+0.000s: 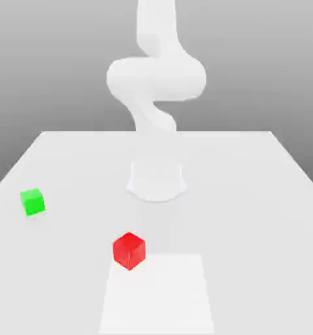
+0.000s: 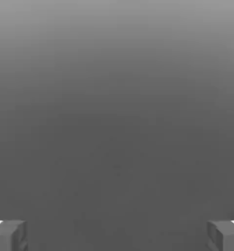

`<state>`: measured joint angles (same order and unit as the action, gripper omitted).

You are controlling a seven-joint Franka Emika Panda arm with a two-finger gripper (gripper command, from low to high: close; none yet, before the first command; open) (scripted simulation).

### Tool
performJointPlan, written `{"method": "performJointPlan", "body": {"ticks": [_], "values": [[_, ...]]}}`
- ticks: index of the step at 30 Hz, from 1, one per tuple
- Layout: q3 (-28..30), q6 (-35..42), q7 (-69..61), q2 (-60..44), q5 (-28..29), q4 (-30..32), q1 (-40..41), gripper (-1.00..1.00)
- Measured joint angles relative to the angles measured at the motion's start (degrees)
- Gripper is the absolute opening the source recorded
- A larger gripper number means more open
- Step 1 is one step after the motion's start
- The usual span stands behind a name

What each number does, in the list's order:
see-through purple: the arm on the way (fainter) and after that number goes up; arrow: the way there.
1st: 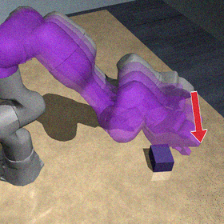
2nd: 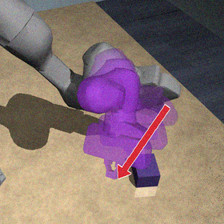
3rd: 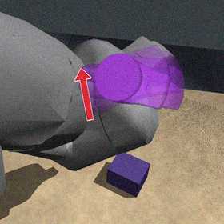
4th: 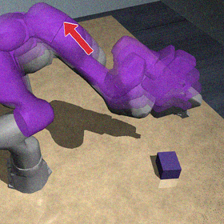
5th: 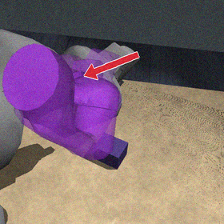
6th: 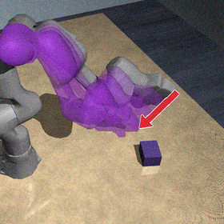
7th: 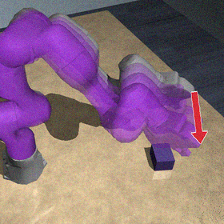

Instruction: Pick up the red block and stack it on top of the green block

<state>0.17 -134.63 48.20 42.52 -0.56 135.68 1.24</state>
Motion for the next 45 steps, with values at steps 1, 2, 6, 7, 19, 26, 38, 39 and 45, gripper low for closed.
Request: {"method": "performJointPlan", "body": {"ticks": [1,2,6,7,19,26,38,39,45], "values": [[0.03,-1.39,1.17,-1.65,-0.25,1.88,0.6,0.0],[0.03,-2.75,2.34,-3.28,-0.48,3.73,1.19,0.0],[-0.24,-8.09,7.15,-9.68,-1.21,11.07,3.45,0.0],[-0.4,-9.43,8.41,-11.28,-1.35,12.93,4.04,0.0],[-2.34,-32.6,25.9,-40.48,0.03,32.68,11.37,0.0],[-0.64,-41.98,27.39,-51.59,1.29,31.81,9.94,-1.0],[-1.2,-31.05,26.65,-38.86,0.25,33.58,10.2,-1.0],[-1.19,-29.31,26.66,-36.82,0.2,33.88,10.16,-1.0],[3.26,-25.51,39.15,-33.99,2.05,32.79,20.29,-1.0]]}}
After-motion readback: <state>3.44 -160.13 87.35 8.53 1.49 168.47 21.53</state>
